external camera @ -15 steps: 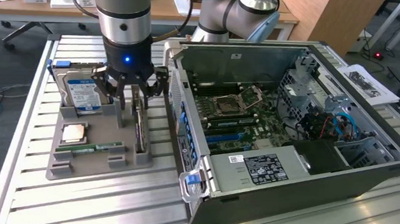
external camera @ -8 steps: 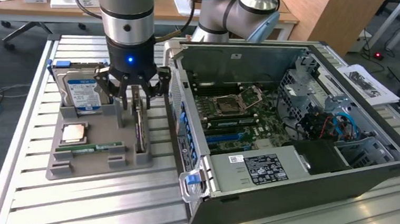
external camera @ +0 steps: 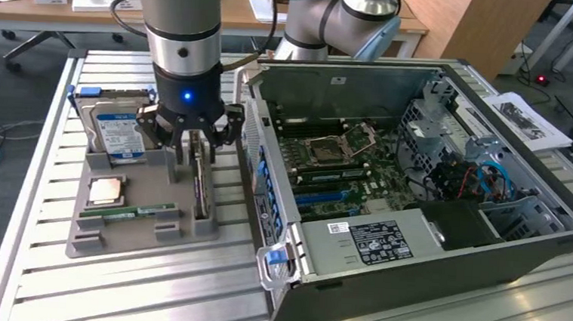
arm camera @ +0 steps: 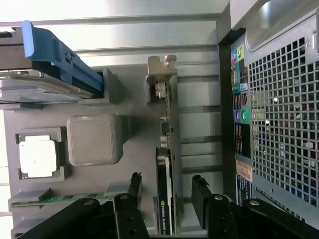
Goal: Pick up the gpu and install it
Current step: 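Pick up the gpu and move the gpu toward the slot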
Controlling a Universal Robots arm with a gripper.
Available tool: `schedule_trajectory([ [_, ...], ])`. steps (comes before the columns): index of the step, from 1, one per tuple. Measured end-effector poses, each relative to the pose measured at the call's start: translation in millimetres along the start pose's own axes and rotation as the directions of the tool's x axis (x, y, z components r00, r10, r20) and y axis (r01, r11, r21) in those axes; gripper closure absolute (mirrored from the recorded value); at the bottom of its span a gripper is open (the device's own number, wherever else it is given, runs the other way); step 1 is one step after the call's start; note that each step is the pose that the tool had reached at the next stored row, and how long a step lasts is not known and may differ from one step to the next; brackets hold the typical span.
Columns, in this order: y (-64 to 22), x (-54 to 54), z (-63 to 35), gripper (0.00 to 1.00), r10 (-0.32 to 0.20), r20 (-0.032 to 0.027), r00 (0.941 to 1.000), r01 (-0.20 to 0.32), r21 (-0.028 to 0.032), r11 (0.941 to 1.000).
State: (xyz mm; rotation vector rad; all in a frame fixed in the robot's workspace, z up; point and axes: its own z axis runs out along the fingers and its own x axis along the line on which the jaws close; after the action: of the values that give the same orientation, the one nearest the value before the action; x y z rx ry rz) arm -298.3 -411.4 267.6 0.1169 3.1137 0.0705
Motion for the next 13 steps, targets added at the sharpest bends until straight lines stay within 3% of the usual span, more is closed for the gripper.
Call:
schedule_trajectory([
  [7,-0.7,-0.1,3.0,0.47,0.0,0.0001,1.0,0.0,-0.0001,1.0],
  [13,-6.5,-0.6,4.0,0.47,0.0,0.0003,1.0,0.0,-0.0003,1.0],
])
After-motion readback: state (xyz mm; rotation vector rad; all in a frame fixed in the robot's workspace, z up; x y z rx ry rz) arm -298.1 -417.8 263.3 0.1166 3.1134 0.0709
